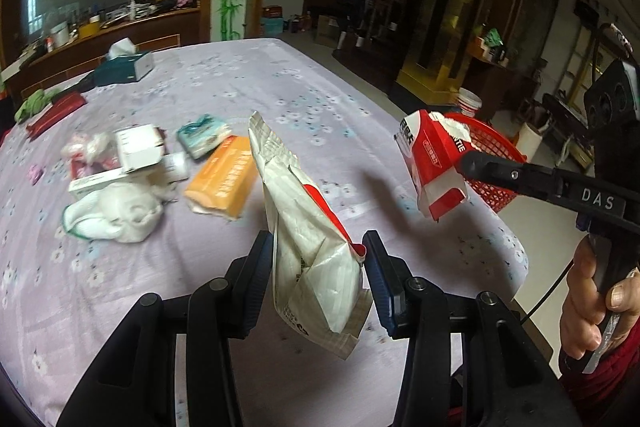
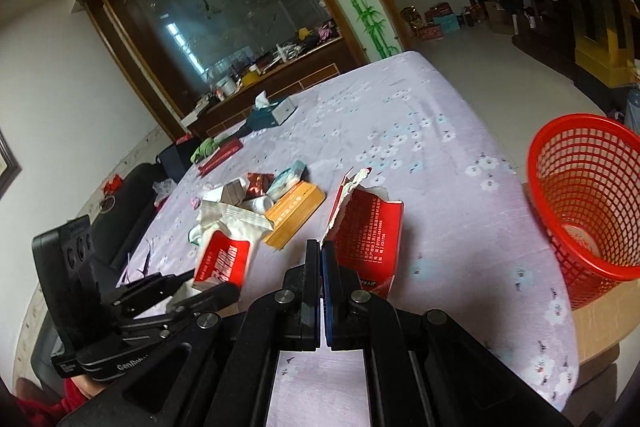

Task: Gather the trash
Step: 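Carry the red packet over the red wastebasket and open the right gripper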

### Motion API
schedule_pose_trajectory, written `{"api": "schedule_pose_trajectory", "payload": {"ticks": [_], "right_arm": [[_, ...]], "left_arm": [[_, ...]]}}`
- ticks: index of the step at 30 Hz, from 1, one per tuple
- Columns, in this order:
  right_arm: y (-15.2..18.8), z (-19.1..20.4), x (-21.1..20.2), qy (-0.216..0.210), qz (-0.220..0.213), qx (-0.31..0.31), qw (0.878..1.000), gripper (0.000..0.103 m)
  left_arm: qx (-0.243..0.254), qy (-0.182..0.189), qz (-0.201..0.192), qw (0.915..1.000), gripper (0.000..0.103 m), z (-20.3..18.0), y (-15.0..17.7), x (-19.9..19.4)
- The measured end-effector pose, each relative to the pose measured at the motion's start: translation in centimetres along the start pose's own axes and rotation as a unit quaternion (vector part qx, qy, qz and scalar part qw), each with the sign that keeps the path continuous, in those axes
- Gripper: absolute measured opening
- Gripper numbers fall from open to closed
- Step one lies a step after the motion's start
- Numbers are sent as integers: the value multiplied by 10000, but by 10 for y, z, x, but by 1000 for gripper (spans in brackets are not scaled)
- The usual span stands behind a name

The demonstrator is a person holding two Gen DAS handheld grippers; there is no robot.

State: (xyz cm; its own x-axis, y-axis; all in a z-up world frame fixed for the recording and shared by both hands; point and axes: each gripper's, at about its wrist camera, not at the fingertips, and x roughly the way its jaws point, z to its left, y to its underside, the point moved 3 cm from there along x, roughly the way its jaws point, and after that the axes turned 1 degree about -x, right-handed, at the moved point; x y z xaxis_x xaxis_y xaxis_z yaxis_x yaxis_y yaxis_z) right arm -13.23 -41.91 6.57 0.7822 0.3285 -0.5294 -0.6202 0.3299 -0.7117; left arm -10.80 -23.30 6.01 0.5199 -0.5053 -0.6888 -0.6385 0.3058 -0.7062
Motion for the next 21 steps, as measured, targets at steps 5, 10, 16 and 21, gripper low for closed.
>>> {"api": "schedule_pose_trajectory", "payload": {"ticks": [5, 10, 16, 21], "right_arm": [[-8, -21, -22, 150, -261, 194, 9994, 1], [-19, -57, -50, 473, -592, 517, 9958, 1], [-33, -110, -85, 902, -957, 981, 9865, 1], [-42, -143, -97, 1151, -1091, 1252, 9794, 1]], "left_arm": [[197, 147, 68, 9997, 44, -21, -9, 10], [425, 402, 111, 9982, 44, -54, -30, 26], [572, 919, 231, 9939, 45, -105, -69, 62], [757, 1209, 406, 9889, 45, -152, -95, 97]]}}
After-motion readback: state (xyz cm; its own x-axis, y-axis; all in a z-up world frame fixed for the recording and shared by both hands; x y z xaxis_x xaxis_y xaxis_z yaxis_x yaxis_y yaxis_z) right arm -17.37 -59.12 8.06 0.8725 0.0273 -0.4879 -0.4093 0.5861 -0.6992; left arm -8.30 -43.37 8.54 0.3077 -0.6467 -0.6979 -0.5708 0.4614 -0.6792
